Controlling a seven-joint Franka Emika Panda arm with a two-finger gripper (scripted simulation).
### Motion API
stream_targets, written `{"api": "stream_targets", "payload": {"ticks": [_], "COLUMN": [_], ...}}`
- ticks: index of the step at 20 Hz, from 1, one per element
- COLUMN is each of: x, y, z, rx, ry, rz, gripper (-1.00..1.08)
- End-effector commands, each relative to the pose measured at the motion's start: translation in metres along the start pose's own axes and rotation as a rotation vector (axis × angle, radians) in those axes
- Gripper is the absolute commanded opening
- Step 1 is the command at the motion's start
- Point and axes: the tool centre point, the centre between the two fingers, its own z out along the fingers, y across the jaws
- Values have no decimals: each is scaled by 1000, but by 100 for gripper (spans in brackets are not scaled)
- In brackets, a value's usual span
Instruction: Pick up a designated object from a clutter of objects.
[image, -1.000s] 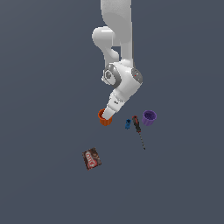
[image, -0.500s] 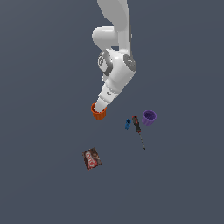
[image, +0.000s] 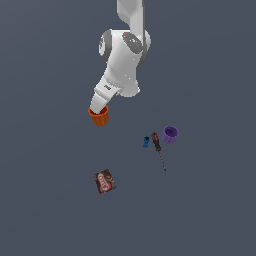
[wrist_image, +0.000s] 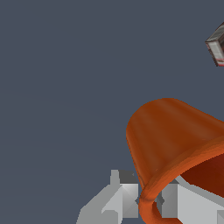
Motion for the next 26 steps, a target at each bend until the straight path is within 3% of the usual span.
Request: {"api": "stream_targets", "payload": {"ticks": [1,15,20,26], "x": [-23,-147,-174,-186], "y": [6,44,54,60], "z": [-14,-88,-104,-112], "rx": [0,-2,-3,-4], "ry": [2,-1,-3,-4], "rz": [0,0,1,1], "gripper": [-100,-100,-100,-100]}}
